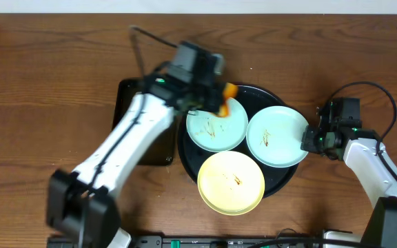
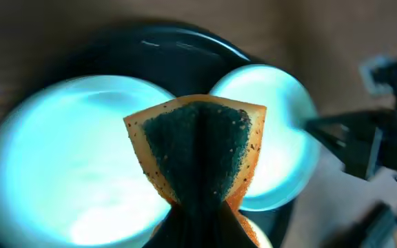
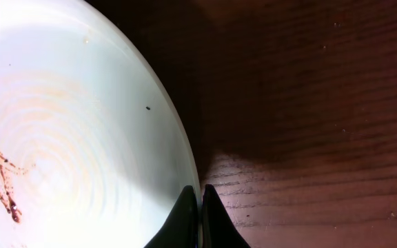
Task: Clean dirty plates on tray and stack at the side
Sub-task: 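Scrub the held pale green plate with the sponge in the left gripper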
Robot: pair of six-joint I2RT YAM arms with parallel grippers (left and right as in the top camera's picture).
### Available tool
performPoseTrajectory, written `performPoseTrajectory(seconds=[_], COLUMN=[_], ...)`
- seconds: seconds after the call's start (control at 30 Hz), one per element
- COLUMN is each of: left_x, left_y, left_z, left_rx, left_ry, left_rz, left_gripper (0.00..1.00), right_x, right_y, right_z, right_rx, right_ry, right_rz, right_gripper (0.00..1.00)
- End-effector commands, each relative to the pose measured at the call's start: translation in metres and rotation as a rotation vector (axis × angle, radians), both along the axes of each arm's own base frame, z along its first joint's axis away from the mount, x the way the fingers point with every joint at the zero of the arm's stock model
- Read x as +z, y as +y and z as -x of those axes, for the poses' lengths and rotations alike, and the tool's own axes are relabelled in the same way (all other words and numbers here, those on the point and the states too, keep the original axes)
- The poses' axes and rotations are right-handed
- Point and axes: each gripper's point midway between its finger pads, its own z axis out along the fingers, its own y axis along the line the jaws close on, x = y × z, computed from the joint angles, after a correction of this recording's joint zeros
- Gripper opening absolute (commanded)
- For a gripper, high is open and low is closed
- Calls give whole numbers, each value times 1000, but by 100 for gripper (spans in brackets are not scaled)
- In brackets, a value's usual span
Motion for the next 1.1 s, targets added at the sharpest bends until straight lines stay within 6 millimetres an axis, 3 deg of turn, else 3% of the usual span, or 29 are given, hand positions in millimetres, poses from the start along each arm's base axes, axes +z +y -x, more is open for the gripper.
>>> performPoseTrajectory(seconds=[0.0,0.27,0.53,0.63,0.83,0.97,1.07], left_x=[-12,-59,-108,-124,-150,-148,-132], left_y=[-46,-117,-146,-142,-104,-93,-95], left_z=[21,49,65,58,21,13,13], left_rx=[-121,-259,-296,-270,-106,-76,-80], left_ry=[54,54,102,91,-16,-18,-32], left_rz=[65,78,60,18,-202,-218,-194], left_gripper=[7,7,7,8,7,7,7], right_x=[-7,-7,-7,-7,-8,-8,-8], right_y=[-4,-3,-3,-3,-3,-3,-3], right_z=[7,8,8,8,11,12,12], right_rx=[-6,-6,-6,-6,-6,-6,-6], right_ry=[37,40,41,41,52,55,56], right_rz=[21,20,20,20,19,19,20], right_gripper=[1,1,1,1,1,1,1])
